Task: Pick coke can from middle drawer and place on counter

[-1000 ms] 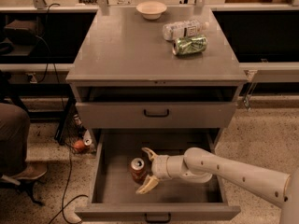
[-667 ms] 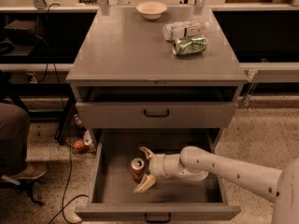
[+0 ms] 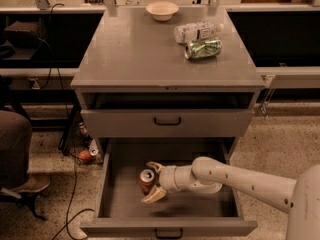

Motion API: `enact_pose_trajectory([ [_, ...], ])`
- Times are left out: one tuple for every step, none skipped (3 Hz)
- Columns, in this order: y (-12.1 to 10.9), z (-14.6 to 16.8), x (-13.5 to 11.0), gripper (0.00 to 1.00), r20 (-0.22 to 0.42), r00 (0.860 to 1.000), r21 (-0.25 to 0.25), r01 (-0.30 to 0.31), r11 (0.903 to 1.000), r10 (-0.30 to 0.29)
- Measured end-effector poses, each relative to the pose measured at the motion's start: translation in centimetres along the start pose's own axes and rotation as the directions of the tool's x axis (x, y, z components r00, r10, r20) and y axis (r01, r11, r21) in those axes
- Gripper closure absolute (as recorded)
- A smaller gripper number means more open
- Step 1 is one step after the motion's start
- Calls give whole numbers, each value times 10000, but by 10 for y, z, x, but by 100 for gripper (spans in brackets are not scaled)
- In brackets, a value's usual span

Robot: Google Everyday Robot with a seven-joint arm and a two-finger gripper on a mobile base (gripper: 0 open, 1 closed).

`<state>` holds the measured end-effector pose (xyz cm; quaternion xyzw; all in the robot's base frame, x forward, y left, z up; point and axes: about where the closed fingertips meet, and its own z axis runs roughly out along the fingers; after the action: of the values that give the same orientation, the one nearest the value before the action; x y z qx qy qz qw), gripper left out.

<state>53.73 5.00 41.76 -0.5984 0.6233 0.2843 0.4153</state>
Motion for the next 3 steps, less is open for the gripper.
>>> enact_pose_trajectory([
  [-1, -2, 1, 42, 39, 10000, -64, -14, 10000, 14],
  [-2, -6, 0, 65, 469, 9986, -123, -256, 9996, 262],
  [-8, -24, -10, 87, 1296, 9901, -143, -518, 9986, 532],
])
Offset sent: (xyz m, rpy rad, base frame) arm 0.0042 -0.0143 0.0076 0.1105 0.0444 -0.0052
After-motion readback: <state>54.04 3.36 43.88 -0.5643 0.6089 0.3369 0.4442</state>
